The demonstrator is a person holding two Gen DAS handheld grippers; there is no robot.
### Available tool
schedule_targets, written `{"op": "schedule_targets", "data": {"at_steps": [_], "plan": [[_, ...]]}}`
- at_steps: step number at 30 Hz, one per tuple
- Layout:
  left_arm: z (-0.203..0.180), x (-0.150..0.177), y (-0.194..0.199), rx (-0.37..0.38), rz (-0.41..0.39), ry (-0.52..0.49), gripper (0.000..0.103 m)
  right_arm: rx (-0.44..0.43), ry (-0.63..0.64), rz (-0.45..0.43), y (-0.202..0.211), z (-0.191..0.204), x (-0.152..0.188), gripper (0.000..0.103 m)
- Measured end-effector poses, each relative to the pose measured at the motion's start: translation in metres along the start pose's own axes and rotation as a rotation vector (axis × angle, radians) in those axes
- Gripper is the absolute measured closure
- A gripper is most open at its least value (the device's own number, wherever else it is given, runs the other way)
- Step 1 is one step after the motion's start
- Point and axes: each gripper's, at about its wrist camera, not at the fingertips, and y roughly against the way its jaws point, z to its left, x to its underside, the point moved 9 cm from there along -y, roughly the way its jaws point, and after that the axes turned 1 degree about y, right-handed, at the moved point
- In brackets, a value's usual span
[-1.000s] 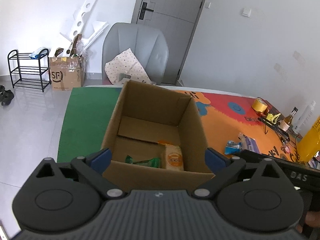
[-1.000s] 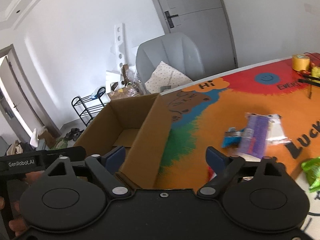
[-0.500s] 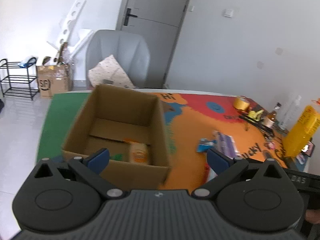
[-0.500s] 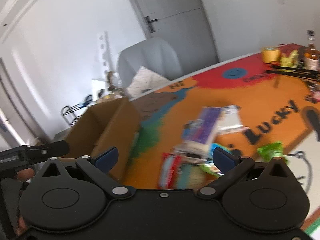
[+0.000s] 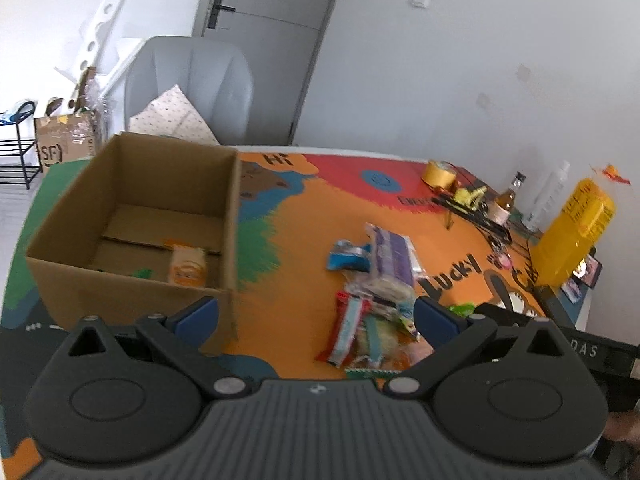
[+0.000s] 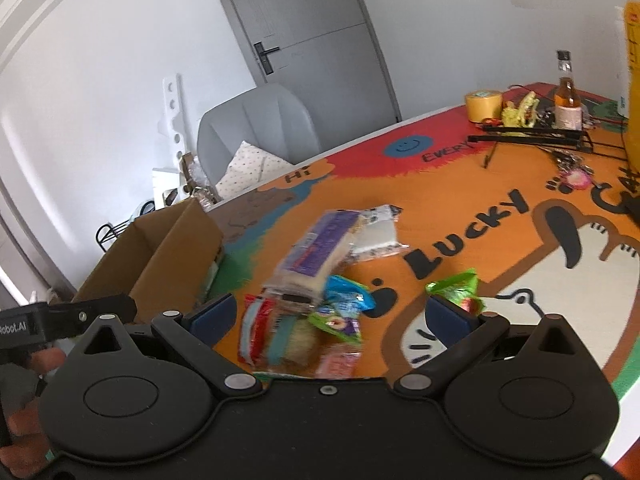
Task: Organize snacks
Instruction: 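Grasp the red-wrapped bar with the left gripper while the right gripper grasps a green candy pack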
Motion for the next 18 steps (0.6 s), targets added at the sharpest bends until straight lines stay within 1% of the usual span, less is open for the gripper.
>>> {"op": "schedule_targets", "data": {"at_steps": [4,6,11,14,16,18], "plan": [[-0.014,0.007,-0.010,0.002,0.006,-0.033,0.000,0.017,-0.017,0.001,-0.002,-0.016,0.004,0.002],[-0.021,0.008,-0.016,0.010,0.011,-0.042,0.000,0.025,-0.022,0.004,-0.003,-0.024,0.005,0.008],[-0.035,0.013,-0.030,0.027,0.019,-0.071,0.002,0.048,-0.033,0.013,-0.010,-0.040,0.007,0.019],[-0.040,0.018,-0.038,0.041,0.028,-0.083,0.003,0.065,-0.027,0.012,-0.014,-0.048,0.008,0.021],[-0.043,0.021,-0.044,0.046,0.038,-0.094,0.007,0.076,-0.020,0.015,-0.017,-0.052,0.008,0.023],[-0.045,0.023,-0.050,0.046,0.048,-0.098,0.014,0.078,-0.026,0.021,-0.020,-0.056,0.008,0.025]]}}
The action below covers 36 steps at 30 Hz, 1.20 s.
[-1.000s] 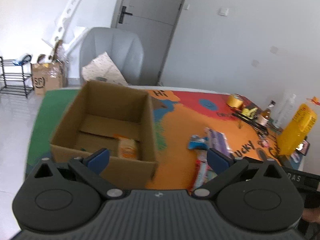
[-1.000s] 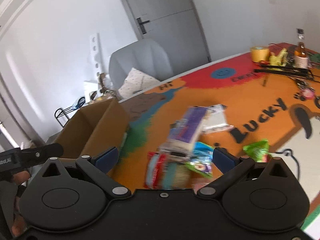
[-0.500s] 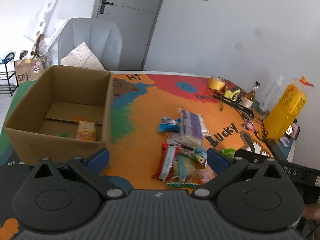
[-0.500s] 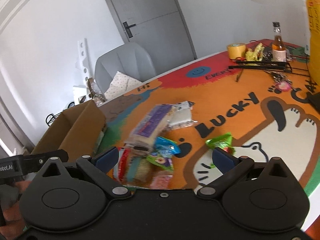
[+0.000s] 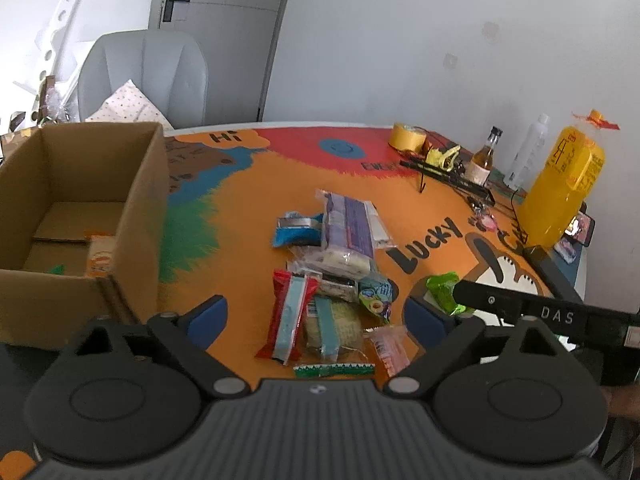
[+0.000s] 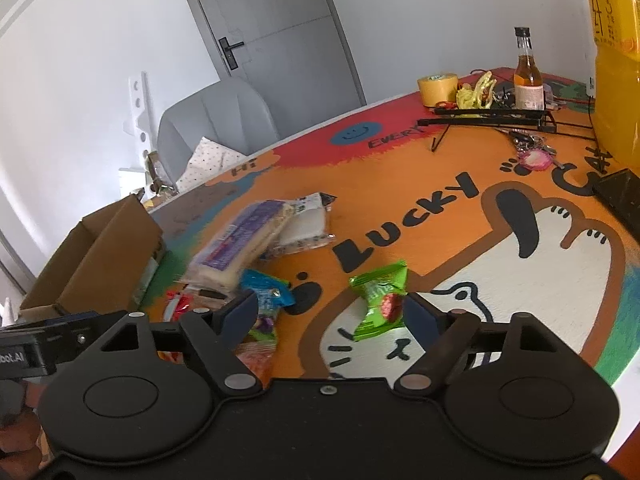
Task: Organize snacks
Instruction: 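Grasp the red-wrapped bar with the left gripper while the right gripper grasps a green candy pack, then carry the red bar and green pack over the box and release them inside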
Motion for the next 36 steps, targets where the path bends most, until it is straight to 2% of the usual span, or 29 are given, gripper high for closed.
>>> {"op": "schedule_targets", "data": {"at_steps": [9,14,22,25,26,28,29,30,31,32,34,36], "plan": [[0.005,0.002,-0.029,-0.029,0.041,0.018,0.040,0.042,-0.001,0.024,-0.019,-0.017,-0.001,0.027],[0.016,0.003,-0.044,-0.057,0.065,0.038,0.049,0.062,0.007,0.037,-0.029,-0.024,0.000,0.027],[0.023,0.009,-0.060,-0.057,0.100,0.043,0.060,0.087,0.029,0.053,-0.045,-0.024,0.000,0.026],[0.022,0.009,-0.061,-0.046,0.098,0.041,0.071,0.101,0.054,0.072,-0.053,-0.022,0.002,0.026],[0.022,0.009,-0.060,-0.042,0.099,0.040,0.078,0.109,0.066,0.068,-0.054,-0.021,0.003,0.027],[0.023,0.008,-0.059,-0.046,0.099,0.036,0.082,0.124,0.092,0.068,-0.056,-0.018,0.003,0.027],[0.023,0.007,-0.059,-0.053,0.099,0.034,0.083,0.124,0.101,0.068,-0.056,-0.017,0.003,0.036],[0.024,0.007,-0.057,-0.056,0.098,0.034,0.083,0.122,0.113,0.067,-0.056,-0.016,0.003,0.052],[0.024,0.006,-0.056,-0.054,0.097,0.035,0.083,0.123,0.121,0.069,-0.055,-0.015,0.003,0.059],[0.024,0.005,-0.053,-0.052,0.092,0.036,0.084,0.118,0.121,0.074,-0.055,-0.015,0.003,0.074],[0.023,0.003,-0.049,-0.052,0.082,0.035,0.084,0.068,0.085,0.089,-0.052,-0.014,0.003,0.075],[0.023,0.000,-0.045,-0.051,0.072,0.036,0.084,0.063,0.082,0.071,-0.046,-0.012,0.001,0.075]]}}
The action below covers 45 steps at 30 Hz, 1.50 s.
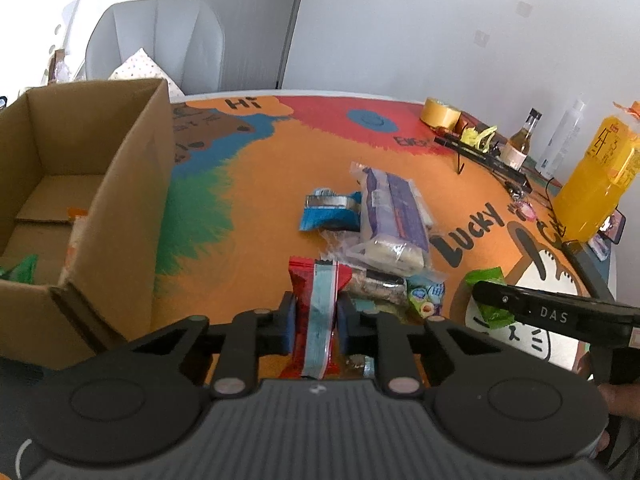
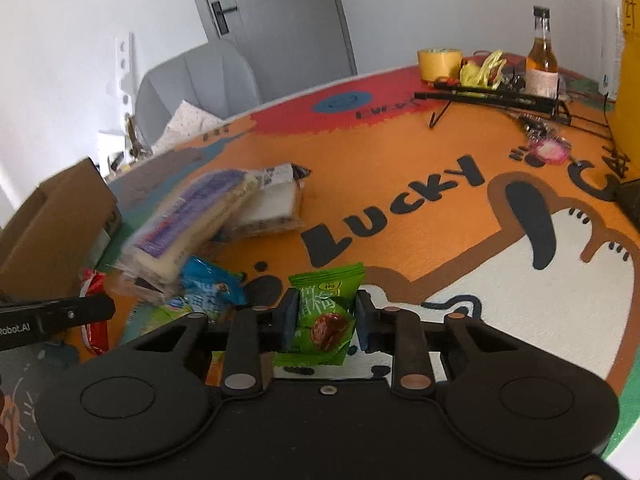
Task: Organize snacks
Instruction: 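Carry the red bar and green pack over the box and release them inside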
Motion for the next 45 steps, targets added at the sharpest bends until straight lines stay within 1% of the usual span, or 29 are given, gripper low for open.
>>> {"op": "schedule_targets", "data": {"at_steps": [11,18,22,36,45], "plan": [[-0.001,-0.012,0.029,0.007,-0.060,0.007,0.084,-0.028,0.022,-0.059,0.028,0.023,-0.011,0.076],[0.000,-0.025,0.053,0.011,-0.117,0.012,0.084,-0.040,0.045,-0.097,0.043,0.040,-0.023,0.076],[0.003,-0.029,0.063,0.007,-0.138,0.015,0.084,-0.038,0.056,-0.105,0.047,0.048,-0.026,0.076],[0.024,-0.044,0.086,-0.022,-0.189,0.036,0.084,-0.082,0.065,-0.147,0.058,0.079,-0.042,0.076],[0.038,-0.053,0.097,-0.040,-0.218,0.045,0.084,-0.115,0.097,-0.165,0.059,0.105,-0.052,0.076]]}}
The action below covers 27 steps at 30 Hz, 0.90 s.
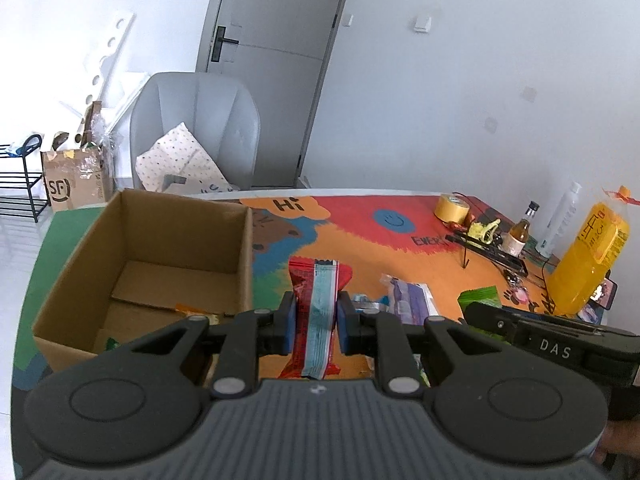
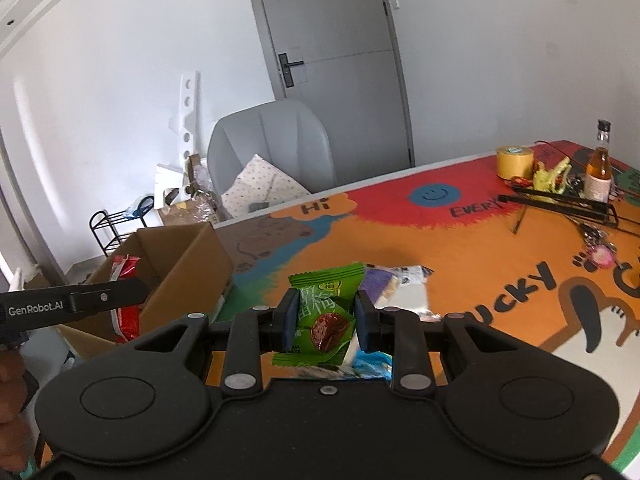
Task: Organize snacks
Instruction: 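Carry the red bar and green pack over the box and release them inside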
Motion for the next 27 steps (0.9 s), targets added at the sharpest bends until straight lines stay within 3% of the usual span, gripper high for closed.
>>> {"op": "schedule_targets", "data": {"at_steps": [27], "plan": [[0.089,-0.030,-0.001,-0.098,-0.031,0.093,0.084,-0.137,0.101,0.019,-0.040,0.097,-0.023,0.076]]}}
